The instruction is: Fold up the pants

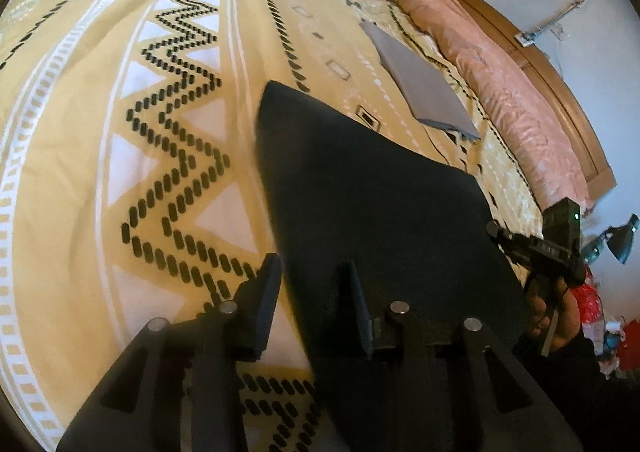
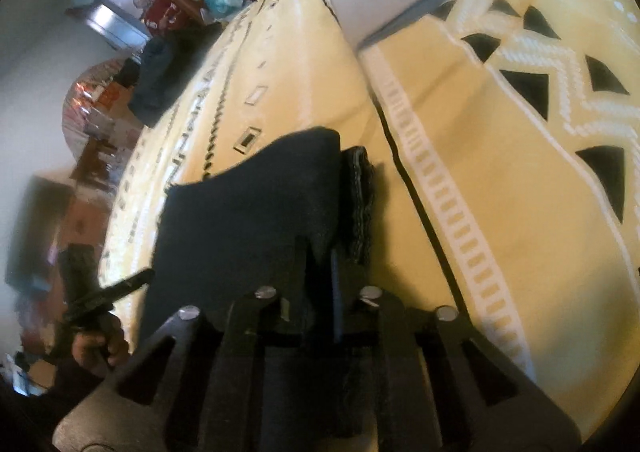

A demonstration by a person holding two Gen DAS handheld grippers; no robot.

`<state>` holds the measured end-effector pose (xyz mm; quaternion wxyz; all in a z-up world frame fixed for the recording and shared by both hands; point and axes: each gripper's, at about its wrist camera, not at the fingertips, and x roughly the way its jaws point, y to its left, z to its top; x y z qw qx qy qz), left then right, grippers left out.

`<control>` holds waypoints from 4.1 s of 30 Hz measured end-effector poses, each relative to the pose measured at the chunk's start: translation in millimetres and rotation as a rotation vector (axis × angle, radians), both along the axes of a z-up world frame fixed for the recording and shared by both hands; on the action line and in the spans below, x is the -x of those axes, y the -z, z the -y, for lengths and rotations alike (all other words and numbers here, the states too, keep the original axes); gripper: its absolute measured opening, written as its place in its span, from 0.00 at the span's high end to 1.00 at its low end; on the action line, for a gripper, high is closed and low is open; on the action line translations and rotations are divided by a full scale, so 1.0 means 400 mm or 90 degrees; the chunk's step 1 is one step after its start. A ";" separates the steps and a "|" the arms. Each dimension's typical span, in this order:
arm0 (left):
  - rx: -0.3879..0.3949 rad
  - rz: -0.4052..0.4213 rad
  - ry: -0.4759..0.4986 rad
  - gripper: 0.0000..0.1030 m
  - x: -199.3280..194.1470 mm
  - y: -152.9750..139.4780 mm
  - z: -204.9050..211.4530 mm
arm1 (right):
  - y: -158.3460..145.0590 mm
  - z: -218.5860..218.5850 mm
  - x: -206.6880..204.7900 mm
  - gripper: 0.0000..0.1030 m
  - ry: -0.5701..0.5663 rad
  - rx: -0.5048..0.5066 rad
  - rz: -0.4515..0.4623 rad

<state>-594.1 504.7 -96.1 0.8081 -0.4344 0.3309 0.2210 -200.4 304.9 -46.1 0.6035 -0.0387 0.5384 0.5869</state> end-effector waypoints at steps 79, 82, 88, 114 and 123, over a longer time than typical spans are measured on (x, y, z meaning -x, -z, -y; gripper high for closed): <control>-0.043 0.063 -0.018 0.77 0.344 -0.071 -0.122 | 0.012 -0.363 0.424 0.81 -0.251 -0.049 0.066; -0.094 0.018 -0.055 0.72 0.339 -0.142 -0.093 | -0.071 -0.330 0.455 0.65 -0.235 -0.057 0.129; -0.257 -0.100 -0.144 0.14 0.275 -0.334 -0.027 | -0.283 -0.202 0.590 0.03 -0.137 -0.125 0.327; -0.386 -0.181 -0.326 0.00 0.275 -0.649 0.262 | -0.502 0.039 0.791 0.00 -0.052 -0.097 0.457; -0.401 -0.209 -0.366 0.00 0.285 -0.672 0.274 | -0.539 0.057 0.803 0.00 -0.033 -0.133 0.482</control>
